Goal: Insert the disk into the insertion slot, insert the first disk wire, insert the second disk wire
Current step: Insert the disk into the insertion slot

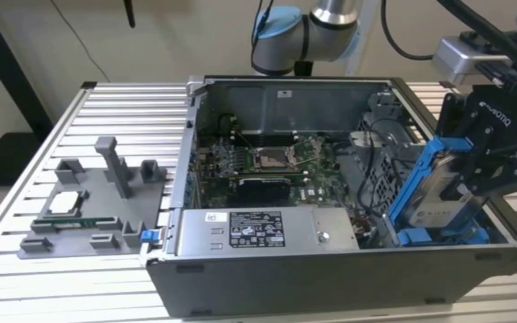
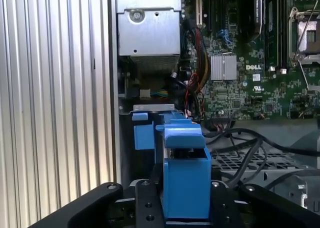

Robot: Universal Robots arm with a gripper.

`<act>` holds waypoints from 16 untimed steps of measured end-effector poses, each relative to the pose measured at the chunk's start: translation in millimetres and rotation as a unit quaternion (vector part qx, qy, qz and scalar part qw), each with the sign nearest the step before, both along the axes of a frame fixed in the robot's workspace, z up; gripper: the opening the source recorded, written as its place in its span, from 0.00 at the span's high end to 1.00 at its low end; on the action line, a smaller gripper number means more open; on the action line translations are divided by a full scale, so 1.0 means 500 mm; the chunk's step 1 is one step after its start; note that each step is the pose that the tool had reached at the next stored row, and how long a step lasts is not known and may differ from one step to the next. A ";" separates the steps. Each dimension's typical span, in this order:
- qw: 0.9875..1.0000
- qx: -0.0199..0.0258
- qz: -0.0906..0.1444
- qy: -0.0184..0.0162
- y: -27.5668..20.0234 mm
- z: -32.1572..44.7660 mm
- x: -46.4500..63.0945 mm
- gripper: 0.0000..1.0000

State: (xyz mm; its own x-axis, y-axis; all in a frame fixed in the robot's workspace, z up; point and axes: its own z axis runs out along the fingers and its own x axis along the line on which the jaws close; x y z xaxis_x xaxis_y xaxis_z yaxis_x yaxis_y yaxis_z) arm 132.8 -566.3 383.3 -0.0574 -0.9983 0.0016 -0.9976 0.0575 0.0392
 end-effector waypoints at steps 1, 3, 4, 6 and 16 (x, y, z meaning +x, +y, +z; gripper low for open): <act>1.000 0.000 0.000 0.000 0.0000 -0.001 0.000 1.00; 1.000 0.000 -0.001 0.000 0.0000 -0.002 0.001 1.00; 1.000 0.000 -0.001 0.000 -0.0001 -0.002 0.001 1.00; 1.000 0.000 -0.001 0.000 0.0001 -0.003 0.001 0.00; 1.000 0.000 -0.002 0.006 -0.0001 0.009 0.002 0.00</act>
